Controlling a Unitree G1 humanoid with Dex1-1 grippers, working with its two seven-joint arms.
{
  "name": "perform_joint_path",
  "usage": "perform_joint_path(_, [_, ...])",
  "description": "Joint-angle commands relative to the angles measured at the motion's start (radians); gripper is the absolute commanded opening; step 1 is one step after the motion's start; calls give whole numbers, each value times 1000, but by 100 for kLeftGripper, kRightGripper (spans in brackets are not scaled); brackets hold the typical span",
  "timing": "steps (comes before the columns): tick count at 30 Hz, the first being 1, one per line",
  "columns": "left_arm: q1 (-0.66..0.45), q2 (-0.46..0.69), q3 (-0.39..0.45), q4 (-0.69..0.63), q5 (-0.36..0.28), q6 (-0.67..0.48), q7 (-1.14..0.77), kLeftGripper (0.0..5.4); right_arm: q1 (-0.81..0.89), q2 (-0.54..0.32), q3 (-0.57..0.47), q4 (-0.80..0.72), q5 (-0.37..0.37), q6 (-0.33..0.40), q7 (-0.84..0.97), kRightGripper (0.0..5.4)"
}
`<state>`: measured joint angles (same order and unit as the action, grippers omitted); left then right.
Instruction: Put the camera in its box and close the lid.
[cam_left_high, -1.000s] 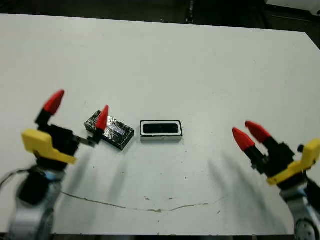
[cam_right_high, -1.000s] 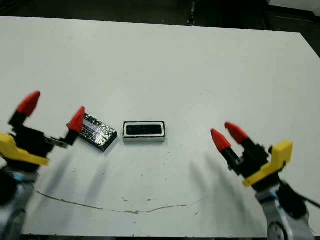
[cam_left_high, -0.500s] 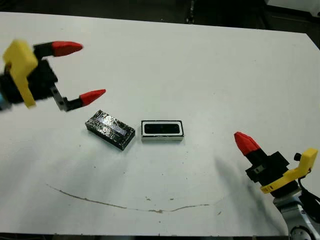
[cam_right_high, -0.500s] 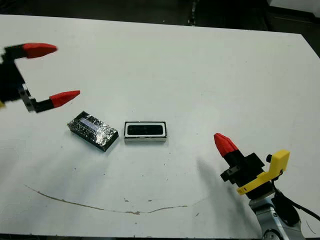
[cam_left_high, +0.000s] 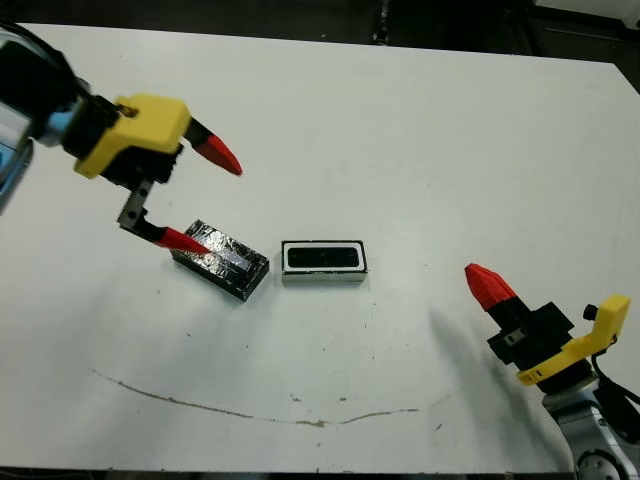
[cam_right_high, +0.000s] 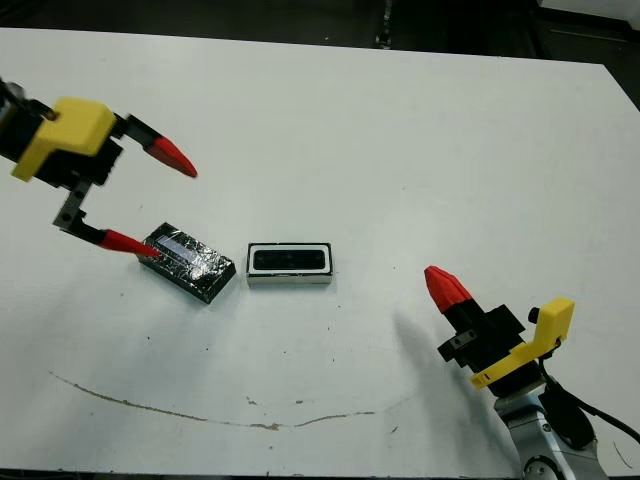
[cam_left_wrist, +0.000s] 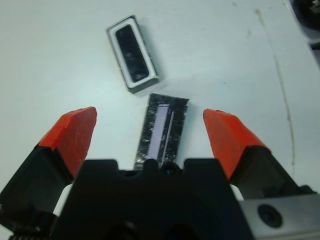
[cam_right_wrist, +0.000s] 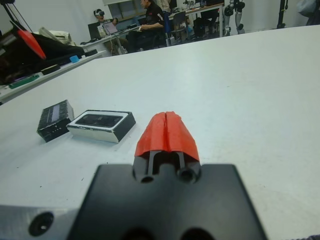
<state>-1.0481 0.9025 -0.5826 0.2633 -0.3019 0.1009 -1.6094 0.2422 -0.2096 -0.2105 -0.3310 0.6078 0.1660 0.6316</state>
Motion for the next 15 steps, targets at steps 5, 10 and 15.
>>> perform_joint_path(5, [-45, -20, -126, 97, -13, -59, -5, 540, 4, -23, 3, 10, -12, -1, -5, 1])
perform_joint_path(10, [-34, -50, -136, 137, -5, -74, -5, 540, 1, -25, 7, 6, -20, 4, -15, 1])
perform_joint_path(15, [-13, -76, -124, 184, 13, -123, -5, 540, -1, -26, 13, 9, -12, 6, -9, 1])
